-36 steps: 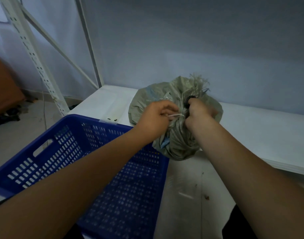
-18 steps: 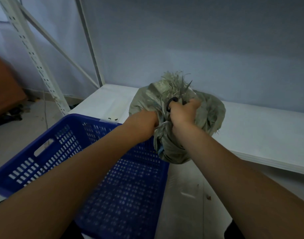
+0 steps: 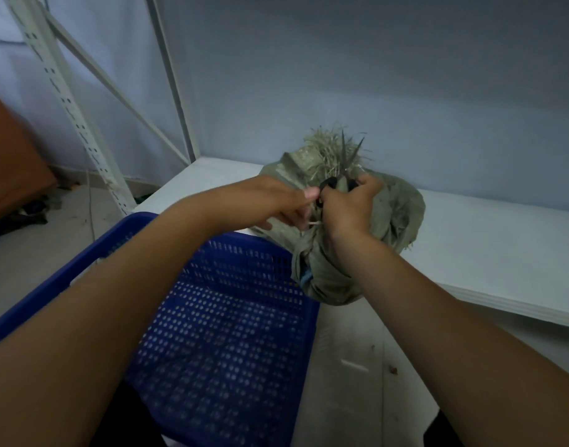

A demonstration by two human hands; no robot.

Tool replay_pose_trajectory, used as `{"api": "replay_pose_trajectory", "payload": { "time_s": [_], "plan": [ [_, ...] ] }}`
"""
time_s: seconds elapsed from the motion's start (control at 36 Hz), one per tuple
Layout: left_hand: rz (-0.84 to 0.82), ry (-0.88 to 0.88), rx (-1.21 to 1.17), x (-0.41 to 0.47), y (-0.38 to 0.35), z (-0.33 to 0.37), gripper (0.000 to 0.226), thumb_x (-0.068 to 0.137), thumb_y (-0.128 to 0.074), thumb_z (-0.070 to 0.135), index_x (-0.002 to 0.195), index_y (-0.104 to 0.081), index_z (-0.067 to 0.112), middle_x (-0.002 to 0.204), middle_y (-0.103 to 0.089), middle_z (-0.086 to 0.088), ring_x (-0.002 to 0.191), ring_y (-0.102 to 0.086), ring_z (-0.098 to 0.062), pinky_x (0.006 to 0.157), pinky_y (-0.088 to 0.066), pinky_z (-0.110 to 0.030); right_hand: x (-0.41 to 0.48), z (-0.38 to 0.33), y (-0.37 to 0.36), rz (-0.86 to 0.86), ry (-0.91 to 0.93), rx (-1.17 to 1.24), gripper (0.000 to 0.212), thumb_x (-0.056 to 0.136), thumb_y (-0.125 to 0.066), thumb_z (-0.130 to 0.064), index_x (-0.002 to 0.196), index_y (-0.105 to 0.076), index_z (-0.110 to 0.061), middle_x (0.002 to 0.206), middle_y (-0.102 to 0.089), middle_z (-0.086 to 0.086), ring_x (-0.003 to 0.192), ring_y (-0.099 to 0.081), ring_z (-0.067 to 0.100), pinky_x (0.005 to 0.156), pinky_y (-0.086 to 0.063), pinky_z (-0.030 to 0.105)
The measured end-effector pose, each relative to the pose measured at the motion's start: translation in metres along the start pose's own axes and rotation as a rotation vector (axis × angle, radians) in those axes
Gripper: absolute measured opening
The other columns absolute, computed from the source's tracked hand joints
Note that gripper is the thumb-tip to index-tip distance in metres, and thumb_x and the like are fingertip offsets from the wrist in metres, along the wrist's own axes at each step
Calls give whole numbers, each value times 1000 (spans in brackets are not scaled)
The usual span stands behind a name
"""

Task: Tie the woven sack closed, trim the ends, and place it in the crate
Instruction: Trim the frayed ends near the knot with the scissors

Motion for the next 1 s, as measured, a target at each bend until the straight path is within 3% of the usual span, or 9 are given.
{"api": "replay_pose_trajectory", "payload": {
  "time_s": [0.08, 0.17, 0.25, 0.42, 0.53, 0.61, 0.69, 0.81, 1.0],
  "plan": [
    [107, 122, 74, 4, 4, -22, 59, 98, -38, 58, 102, -75, 12, 101, -75, -2, 99, -69, -19, 85, -54, -31, -4, 3, -9, -75, -13, 12, 50, 92, -61, -9, 129, -31, -22, 100, -49, -7, 82, -54, 8, 61, -42, 22],
    [157, 185, 23, 10, 2, -35, 61, 97, -40, 60, 119, -67, 9, 115, -70, -4, 97, -67, -17, 72, -50, -21, -10, 5, -19, -172, -30, 40, 51, 89, -64, -5, 126, -36, -25, 112, -58, 1, 89, -59, 9, 67, -49, 24],
    [140, 153, -64, 13, 0, -38, 71, 85, -46, 74, 135, -56, 24, 127, -63, 5, 109, -61, -11, 89, -51, -29, -19, 2, -33, -287, -38, 82, 56, 78, -67, -8, 126, -44, -24, 119, -64, 12, 100, -67, 23, 86, -60, 41],
    [-9, 56, -804, 20, -21, -34, 57, 90, -53, 64, 133, -58, 27, 128, -67, -6, 119, -63, -25, 102, -50, -48, -25, 7, -52, -525, -141, 241, 59, 72, -72, -7, 125, -49, -17, 108, -70, 20, 94, -74, 30, 85, -60, 49],
    [288, 18, -993, 24, -5, -36, 45, 92, -66, 42, 125, -66, 12, 117, -72, -9, 109, -69, -26, 96, -54, -43, -25, 10, -55, -584, -172, 325, 47, 79, -71, -3, 122, -50, -9, 94, -70, 14, 84, -72, 26, 80, -59, 45],
    [629, 81, -1146, 17, 14, -61, 34, 84, -75, 15, 114, -68, 1, 100, -76, -14, 87, -75, -28, 68, -60, -34, -30, 15, -62, -627, -208, 292, 46, 72, -75, -14, 112, -53, -13, 84, -71, 7, 81, -69, 25, 81, -55, 46],
    [779, 200, -1289, 13, 19, -85, 43, 78, -77, 6, 118, -63, -1, 100, -74, -19, 80, -74, -33, 54, -58, -37, -31, 22, -63, -585, -221, 193, 50, 67, -76, -22, 111, -53, -15, 89, -66, 8, 82, -64, 28, 75, -49, 44],
    [830, 267, -1351, 11, 19, -96, 50, 74, -78, 10, 120, -61, 3, 103, -72, -20, 80, -73, -36, 57, -59, -46, -30, 26, -58, -538, -138, -77, 47, 65, -74, -41, 104, -55, -23, 101, -63, 5, 79, -59, 23, 66, -44, 35],
    [695, 433, -1167, 23, 16, -109, 31, 85, -61, 10, 112, -67, -4, 101, -74, -22, 87, -73, -36, 65, -60, -54, -44, 24, -65, -617, -122, -136, 52, 66, -70, -46, 108, -55, -20, 118, -63, 14, 95, -63, 33, 90, -54, 52]
  ]
}}
Point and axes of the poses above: each hand's wrist, its own x-axis towards the middle knuckle, its own y-axis out of the back of the hand, z = x × y, the point moved 8 cm from there along x, towards the middle knuckle
